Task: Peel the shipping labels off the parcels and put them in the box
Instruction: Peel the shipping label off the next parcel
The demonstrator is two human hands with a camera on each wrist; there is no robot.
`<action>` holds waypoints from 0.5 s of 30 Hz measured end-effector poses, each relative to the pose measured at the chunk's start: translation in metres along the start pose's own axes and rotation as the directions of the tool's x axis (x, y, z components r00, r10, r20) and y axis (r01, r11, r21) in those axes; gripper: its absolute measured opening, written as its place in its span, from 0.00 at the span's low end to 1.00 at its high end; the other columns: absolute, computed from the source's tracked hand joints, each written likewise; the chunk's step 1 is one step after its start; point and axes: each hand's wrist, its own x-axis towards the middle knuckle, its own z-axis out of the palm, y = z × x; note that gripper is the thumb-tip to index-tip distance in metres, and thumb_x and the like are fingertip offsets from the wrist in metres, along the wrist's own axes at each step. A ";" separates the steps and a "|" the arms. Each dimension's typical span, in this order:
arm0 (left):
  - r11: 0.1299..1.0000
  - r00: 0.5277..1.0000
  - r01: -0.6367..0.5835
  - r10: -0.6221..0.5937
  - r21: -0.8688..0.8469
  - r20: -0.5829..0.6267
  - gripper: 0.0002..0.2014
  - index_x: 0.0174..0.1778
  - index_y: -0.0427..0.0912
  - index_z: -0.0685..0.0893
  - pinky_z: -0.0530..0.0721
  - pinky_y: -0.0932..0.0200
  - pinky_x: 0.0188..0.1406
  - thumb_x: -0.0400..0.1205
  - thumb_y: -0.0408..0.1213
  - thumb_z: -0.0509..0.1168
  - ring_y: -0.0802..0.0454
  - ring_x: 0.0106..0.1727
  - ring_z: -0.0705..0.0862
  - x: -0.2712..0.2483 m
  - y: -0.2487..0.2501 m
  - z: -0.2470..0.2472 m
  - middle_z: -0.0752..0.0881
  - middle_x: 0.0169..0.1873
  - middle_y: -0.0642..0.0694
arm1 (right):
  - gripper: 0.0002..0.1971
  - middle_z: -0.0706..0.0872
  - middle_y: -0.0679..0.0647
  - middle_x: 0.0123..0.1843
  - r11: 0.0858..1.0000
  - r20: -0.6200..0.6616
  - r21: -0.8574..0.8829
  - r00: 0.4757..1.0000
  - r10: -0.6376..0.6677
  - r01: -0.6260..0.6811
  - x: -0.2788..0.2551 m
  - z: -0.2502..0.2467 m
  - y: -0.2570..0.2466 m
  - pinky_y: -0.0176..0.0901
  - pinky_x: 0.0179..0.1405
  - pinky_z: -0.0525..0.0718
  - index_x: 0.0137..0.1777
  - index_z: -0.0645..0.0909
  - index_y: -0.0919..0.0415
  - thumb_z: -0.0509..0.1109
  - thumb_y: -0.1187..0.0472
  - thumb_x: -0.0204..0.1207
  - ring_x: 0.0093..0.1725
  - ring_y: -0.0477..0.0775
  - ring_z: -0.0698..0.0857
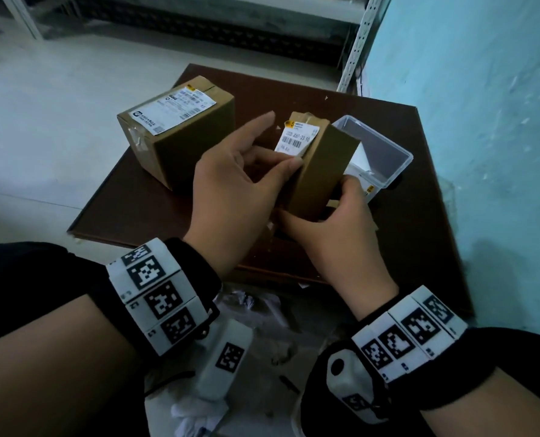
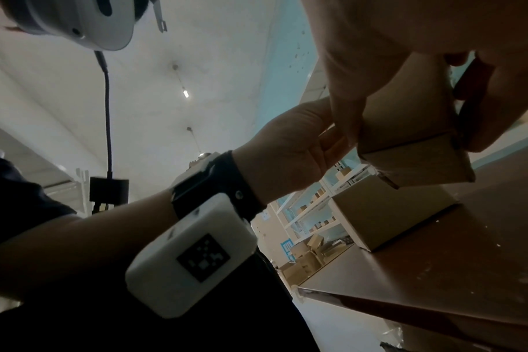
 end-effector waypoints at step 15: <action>0.999 0.997 -0.008 0.005 -0.053 -0.073 0.18 0.62 0.46 0.83 0.89 0.65 0.53 0.80 0.37 0.80 0.64 0.50 0.92 0.000 0.000 0.002 0.93 0.44 0.56 | 0.36 0.81 0.34 0.52 0.998 0.036 -0.050 0.999 -0.022 0.024 -0.003 0.001 -0.004 0.18 0.38 0.81 0.69 0.75 0.52 0.92 0.53 0.67 0.47 0.16 0.82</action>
